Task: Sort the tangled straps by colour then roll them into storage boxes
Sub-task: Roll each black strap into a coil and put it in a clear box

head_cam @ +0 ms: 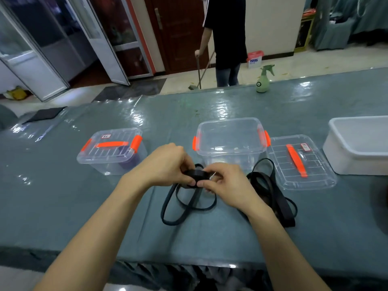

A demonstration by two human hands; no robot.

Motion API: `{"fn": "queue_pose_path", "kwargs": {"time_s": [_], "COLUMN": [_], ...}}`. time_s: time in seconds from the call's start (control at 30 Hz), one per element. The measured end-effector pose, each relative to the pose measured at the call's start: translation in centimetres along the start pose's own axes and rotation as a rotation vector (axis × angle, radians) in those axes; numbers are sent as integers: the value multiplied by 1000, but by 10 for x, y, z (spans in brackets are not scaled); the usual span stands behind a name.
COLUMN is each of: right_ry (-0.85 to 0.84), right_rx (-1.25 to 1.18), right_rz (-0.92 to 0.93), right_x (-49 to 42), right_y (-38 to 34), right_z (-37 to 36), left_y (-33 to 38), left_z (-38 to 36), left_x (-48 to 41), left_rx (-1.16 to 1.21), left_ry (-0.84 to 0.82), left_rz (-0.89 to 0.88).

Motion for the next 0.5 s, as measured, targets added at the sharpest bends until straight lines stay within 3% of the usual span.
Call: {"fn": "queue_pose_path", "kwargs": {"time_s": [0.1,0.17,0.23,0.4,0.47,0.5], "right_ry": [48,61,81,102,29,8], "right_rx": [-352,-480,-557,-745,-661,-506], "right_rz": [-46,-61,-62,-99,-114,-111], "right_x": [0,-1,-4,-9,-12,-15], "right_y": [8,9,8,0,-6,-9], "right_z": [5,10,13,1,-10,-11], "left_y": [-17,-29,-35,-39,-41,-41], "left_z": [8,9,7,21,30,33], "left_x": [2,8,11,14,17,18], "left_rx": [409,699,840,864,677,540], "left_ry": [45,69,105,254,262,244], "left_rz": [19,12,-8,-46,-54,-58]}}
Point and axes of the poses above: each hand's wrist, its own x-axis away from the middle knuckle, its own z-axis out of the back of the hand, y = z × x, the point moved 10 cm from there along -x, towards the middle knuckle, and after that the axes turned 13 degrees about x, right-handed, at the moved point
